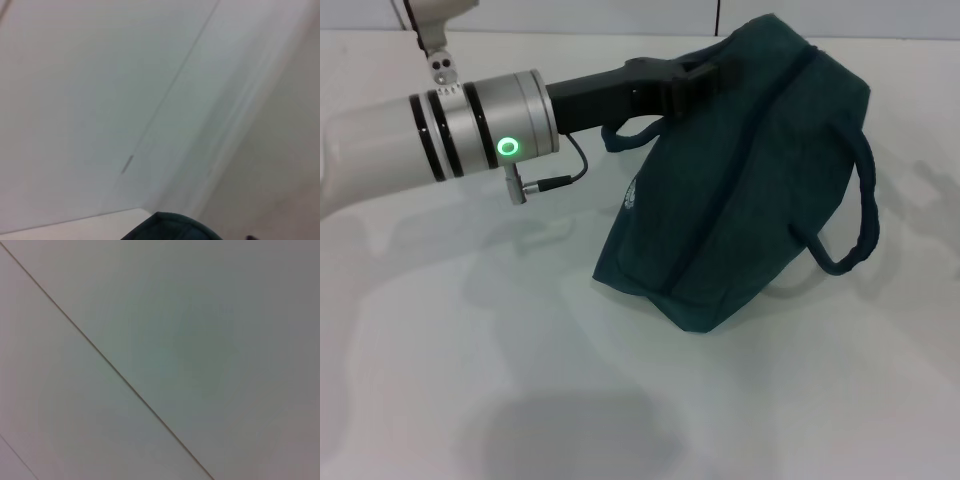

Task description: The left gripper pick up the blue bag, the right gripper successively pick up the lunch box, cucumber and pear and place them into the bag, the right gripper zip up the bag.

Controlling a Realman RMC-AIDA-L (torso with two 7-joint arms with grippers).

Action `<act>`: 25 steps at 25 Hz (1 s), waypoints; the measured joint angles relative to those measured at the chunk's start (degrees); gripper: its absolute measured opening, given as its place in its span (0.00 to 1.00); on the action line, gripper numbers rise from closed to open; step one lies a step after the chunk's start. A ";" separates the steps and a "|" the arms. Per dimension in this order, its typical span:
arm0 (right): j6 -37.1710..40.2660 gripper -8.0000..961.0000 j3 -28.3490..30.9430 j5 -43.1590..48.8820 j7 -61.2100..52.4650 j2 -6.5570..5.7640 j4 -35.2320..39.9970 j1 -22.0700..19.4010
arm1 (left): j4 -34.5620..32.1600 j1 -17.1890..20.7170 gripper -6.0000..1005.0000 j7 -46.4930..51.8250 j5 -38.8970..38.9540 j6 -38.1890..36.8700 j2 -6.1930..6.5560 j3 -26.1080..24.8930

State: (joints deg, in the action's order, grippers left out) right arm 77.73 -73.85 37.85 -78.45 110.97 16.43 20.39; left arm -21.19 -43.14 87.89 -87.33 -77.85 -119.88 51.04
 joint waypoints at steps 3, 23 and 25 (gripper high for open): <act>0.03 0.83 0.03 0.05 0.02 -0.01 -0.05 -0.08 | 1.17 -0.12 0.15 -1.23 0.00 1.94 0.00 0.06; 13.59 0.84 -0.21 2.91 7.87 -0.08 1.94 0.78 | -5.67 3.34 0.66 -0.60 7.18 -6.35 0.57 -0.39; 16.04 0.84 -0.24 4.06 9.95 -0.03 3.55 0.48 | -9.26 4.52 0.70 -0.39 6.99 -9.41 0.74 -0.23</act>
State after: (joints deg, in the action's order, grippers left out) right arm 93.77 -74.09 41.92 -68.50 110.94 19.98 20.86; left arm -30.45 -38.62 87.50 -80.35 -87.26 -119.13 50.81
